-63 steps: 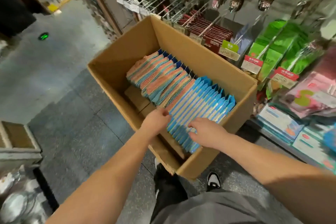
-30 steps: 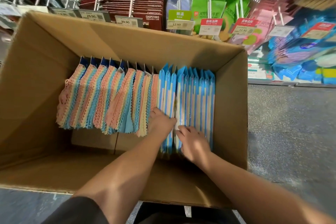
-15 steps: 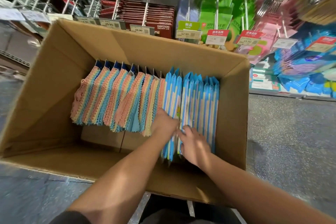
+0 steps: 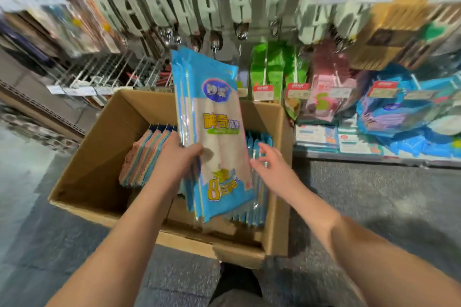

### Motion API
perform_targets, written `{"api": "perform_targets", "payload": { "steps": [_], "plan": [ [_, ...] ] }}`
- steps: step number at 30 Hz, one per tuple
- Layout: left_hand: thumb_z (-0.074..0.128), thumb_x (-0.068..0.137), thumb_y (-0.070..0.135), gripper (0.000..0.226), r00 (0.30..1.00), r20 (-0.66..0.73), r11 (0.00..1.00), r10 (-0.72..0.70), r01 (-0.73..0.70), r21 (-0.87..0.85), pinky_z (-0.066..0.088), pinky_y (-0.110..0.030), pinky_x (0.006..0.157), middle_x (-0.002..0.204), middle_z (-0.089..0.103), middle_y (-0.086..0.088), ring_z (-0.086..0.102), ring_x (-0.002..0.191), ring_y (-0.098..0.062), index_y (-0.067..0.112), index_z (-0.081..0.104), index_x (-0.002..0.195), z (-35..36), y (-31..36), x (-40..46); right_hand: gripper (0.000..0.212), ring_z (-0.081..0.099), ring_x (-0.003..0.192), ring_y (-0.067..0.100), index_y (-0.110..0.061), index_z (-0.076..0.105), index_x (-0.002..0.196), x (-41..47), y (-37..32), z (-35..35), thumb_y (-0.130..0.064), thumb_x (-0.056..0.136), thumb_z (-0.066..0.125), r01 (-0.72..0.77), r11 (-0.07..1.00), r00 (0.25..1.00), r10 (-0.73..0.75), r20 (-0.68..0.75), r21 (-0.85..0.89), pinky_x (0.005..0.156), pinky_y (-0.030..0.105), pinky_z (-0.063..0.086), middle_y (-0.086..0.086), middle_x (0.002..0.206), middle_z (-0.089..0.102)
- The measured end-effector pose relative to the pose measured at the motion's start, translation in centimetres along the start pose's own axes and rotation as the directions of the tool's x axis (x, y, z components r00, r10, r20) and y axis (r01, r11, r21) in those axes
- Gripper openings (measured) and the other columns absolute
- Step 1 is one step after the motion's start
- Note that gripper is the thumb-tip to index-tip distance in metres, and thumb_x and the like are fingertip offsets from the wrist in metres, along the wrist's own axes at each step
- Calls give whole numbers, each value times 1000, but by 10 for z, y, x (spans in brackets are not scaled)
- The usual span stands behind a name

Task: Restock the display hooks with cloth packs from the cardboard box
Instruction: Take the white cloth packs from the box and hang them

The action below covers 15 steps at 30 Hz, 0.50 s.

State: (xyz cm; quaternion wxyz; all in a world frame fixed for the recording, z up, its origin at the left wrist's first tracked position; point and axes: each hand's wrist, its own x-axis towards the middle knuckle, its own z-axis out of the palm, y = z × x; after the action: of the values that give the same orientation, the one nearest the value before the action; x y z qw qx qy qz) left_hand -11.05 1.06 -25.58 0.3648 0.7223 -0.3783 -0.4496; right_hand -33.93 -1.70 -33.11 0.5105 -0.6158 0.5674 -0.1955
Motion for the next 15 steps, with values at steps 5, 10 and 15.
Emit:
{"api": "perform_targets", "payload": {
  "steps": [5, 10, 15],
  "plan": [
    [65, 55, 21, 33, 997, 34, 971, 73, -64, -228, 25, -21, 39, 48, 46, 7, 34, 38, -9, 13, 53, 85, 73, 60, -75, 65, 41, 129, 8, -30, 25, 153, -61, 0, -122, -44, 96, 55, -9, 906, 998, -16, 56, 423, 113, 39, 33, -5, 152, 35],
    [67, 47, 17, 42, 970, 219, 949, 106, -33, -313, 31, -25, 51, 64, 48, -6, 41, 51, -18, 13, 59, 88, 187, 118, -129, 120, 32, 141, 7, -32, 24, 155, -125, 29, -246, -73, 57, 79, 32, 759, 999, -20, -26, 650, 122, 48, 14, -16, 148, 46],
    [62, 56, 11, 45, 853, 474, 942, 216, -55, -330, 47, -36, 73, 74, 67, -6, 59, 74, -27, 12, 64, 101, 307, 172, -166, 60, 70, 97, 10, -22, 46, 138, -201, 63, -356, -39, 84, 66, 150, 669, 980, -3, -199, 728, 84, 33, 57, -6, 106, 75]
  ]
}}
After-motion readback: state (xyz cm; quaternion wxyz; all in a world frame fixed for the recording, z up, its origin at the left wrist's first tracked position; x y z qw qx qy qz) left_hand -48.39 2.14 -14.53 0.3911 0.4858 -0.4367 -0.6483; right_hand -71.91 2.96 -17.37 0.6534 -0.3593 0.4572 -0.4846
